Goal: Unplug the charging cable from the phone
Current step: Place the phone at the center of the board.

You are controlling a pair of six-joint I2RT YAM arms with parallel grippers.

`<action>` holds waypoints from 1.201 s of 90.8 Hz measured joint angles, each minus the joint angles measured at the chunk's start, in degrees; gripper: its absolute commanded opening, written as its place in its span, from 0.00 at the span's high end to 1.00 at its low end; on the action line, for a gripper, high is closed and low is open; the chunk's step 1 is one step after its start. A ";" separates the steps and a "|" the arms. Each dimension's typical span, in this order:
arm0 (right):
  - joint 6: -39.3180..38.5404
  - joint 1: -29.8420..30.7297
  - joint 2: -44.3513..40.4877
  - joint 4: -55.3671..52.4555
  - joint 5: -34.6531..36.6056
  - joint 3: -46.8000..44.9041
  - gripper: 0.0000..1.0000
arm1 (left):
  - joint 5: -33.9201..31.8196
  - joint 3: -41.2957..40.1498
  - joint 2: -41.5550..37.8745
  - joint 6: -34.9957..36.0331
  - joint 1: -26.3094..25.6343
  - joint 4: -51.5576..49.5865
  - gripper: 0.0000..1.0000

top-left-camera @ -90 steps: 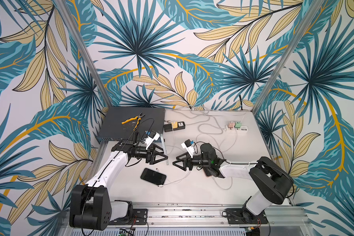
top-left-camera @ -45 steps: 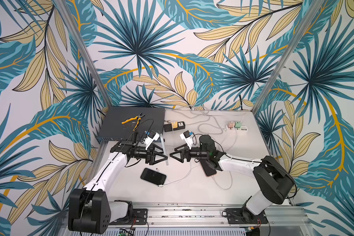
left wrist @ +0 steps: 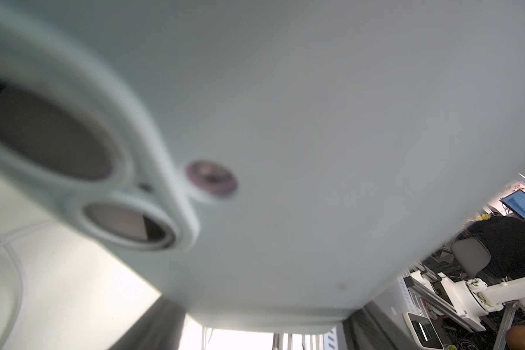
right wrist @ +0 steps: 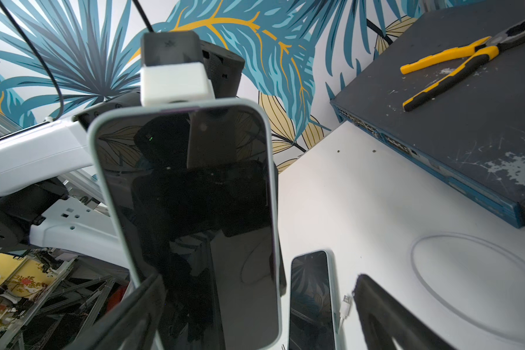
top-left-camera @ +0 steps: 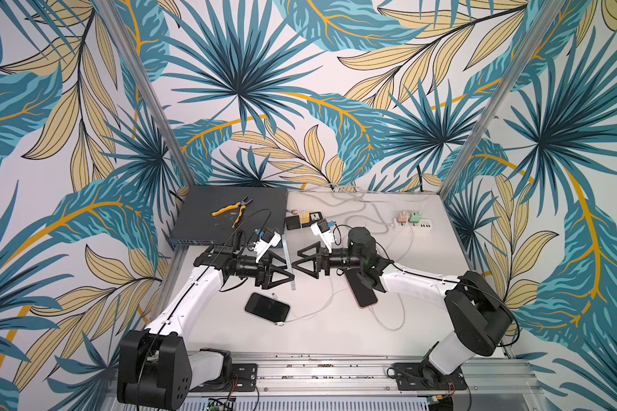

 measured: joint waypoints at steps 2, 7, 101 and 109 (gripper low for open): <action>-0.02 0.04 -0.02 0.22 -0.24 0.00 0.00 | 0.00 0.00 0.00 0.02 -0.04 0.00 0.99; -0.04 0.17 -0.09 0.61 -0.81 0.02 0.00 | 0.00 0.00 0.00 0.09 -0.13 -0.02 0.99; -2.99 1.99 1.88 -0.09 -4.15 6.36 0.11 | 0.26 0.00 0.04 3.21 -0.66 -1.99 0.99; -3.32 1.97 1.97 -0.07 -4.15 6.36 0.16 | 0.26 0.00 0.04 3.37 -0.66 -2.14 0.99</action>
